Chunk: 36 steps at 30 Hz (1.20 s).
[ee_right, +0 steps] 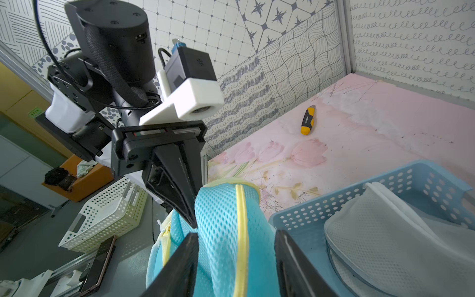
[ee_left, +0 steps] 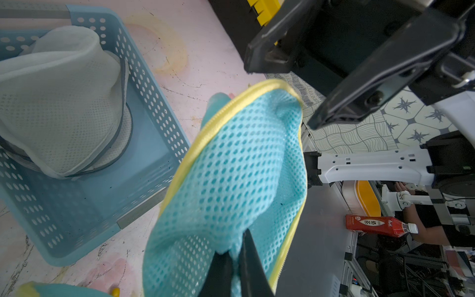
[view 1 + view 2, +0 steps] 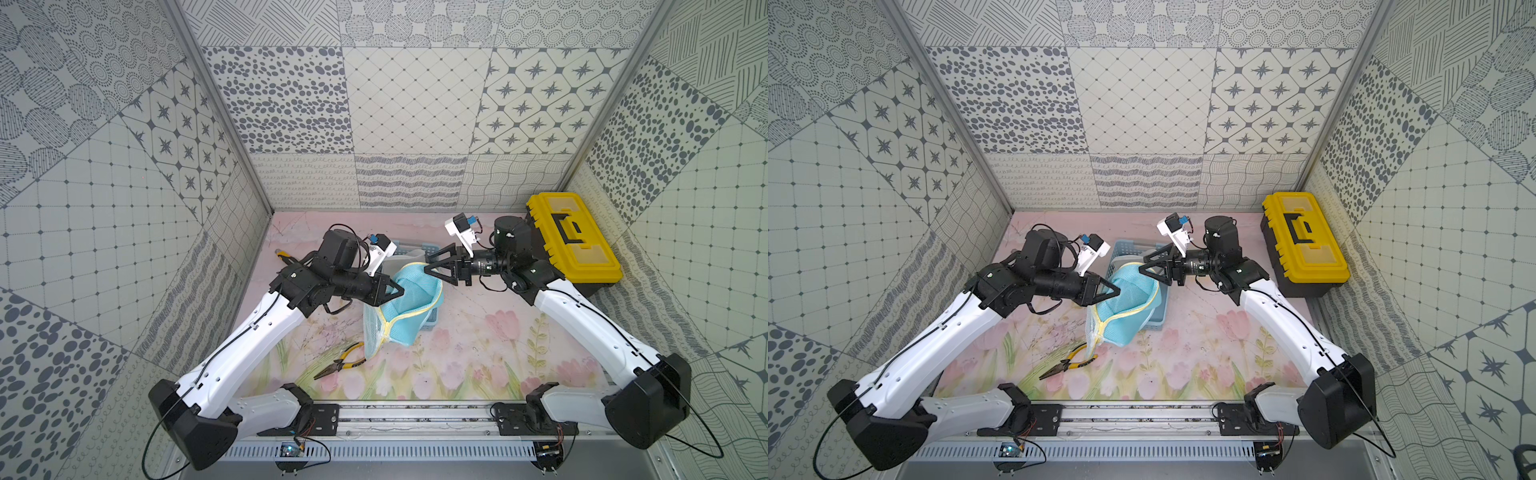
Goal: Turn the laundry bag inside out
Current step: Turn over the laundry bag.
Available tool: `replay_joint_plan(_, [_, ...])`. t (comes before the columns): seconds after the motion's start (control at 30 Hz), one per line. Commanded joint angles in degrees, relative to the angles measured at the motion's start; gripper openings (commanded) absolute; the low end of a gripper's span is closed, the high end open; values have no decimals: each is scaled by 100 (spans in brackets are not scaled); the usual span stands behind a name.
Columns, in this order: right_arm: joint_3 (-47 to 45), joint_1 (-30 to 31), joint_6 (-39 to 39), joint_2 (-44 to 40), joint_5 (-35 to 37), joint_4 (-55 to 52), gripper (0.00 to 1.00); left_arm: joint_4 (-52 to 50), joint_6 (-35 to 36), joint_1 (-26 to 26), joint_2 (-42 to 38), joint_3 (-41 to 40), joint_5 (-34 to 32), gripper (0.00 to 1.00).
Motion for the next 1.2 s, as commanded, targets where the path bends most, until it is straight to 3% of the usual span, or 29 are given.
replay_joint_plan(0.0, [277,151,-276,89,-40,-170,43,-105,183,-60,-9,129,-74,0])
replay_joint_plan(0.07, [301,188,-291,99,-3,-254,36,-114,182,-68,1,148,-94,0])
replay_joint_plan(0.17, [408,273,-281,133,281,-324,3,-130,192,-85,23,194,-100,0])
replay_joint_plan(0.2, [467,314,-233,145,433,-312,0,-138,198,-96,33,204,-92,0])
replay_joint_plan(0.3, [670,492,-1,190,1591,-235,0,-149,203,-149,51,231,-86,0])
replay_joint_plan(0.43, [897,675,245,297,4722,-244,0,-141,240,-242,14,186,-37,0])
replay_joint_plan(0.5, [1116,637,375,598,5787,-541,0,-59,141,-257,-49,108,-62,0])
replay_joint_plan(0.57, [1251,583,474,841,6259,-869,0,80,10,-261,-182,41,-332,0])
replay_joint_plan(0.8, [-88,334,956,387,5936,-124,0,1237,-482,-246,-940,-482,-2141,0])
replay_joint_plan(1.0, [-1758,278,1485,-552,5697,1398,0,2901,-785,-222,-1408,-1205,-2841,0])
replay_joint_plan(1.17, [-2742,255,2028,-822,4048,2951,0,4981,-982,-222,-1733,-2224,-2837,0])
